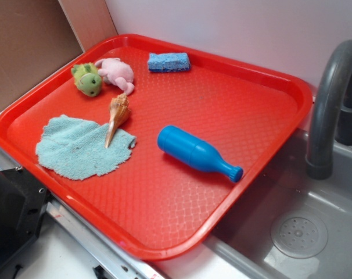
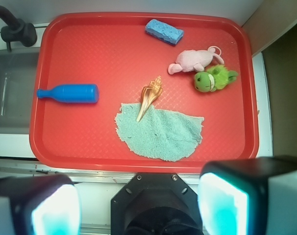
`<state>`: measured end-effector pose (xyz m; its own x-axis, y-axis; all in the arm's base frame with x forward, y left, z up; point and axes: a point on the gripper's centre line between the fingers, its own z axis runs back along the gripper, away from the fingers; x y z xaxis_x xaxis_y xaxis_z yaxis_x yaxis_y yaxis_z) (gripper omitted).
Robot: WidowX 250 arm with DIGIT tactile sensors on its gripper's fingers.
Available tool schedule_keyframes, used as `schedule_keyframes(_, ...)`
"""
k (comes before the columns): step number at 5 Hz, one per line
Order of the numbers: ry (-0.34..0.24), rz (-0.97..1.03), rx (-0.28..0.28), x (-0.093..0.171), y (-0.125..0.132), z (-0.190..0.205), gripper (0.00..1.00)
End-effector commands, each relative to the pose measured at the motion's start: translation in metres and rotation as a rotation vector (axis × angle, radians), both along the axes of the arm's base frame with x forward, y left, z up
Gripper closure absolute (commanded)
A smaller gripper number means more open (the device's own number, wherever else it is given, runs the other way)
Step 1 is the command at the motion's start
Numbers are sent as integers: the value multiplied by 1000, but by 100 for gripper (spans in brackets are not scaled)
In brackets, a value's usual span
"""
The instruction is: Grab the blue bottle.
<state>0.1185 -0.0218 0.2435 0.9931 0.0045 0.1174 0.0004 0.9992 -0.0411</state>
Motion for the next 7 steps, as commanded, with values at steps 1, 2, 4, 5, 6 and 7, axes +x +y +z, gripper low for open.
schedule_keyframes(1, 0, 0, 0, 0, 0, 0, 0)
schedule_keyframes(2, -3, -201, 55, 17, -11, -3, 0)
schedule_keyframes(4, -116, -700, -11, 53, -34, -29, 0)
schedule_keyframes(5, -150, -950, -5, 70, -55, -49, 0)
schedule_keyframes(6, -111, -1203, 7, 79, -69, -69, 0)
schedule_keyframes(7, -78, -1424, 66, 77, -76, -82, 0)
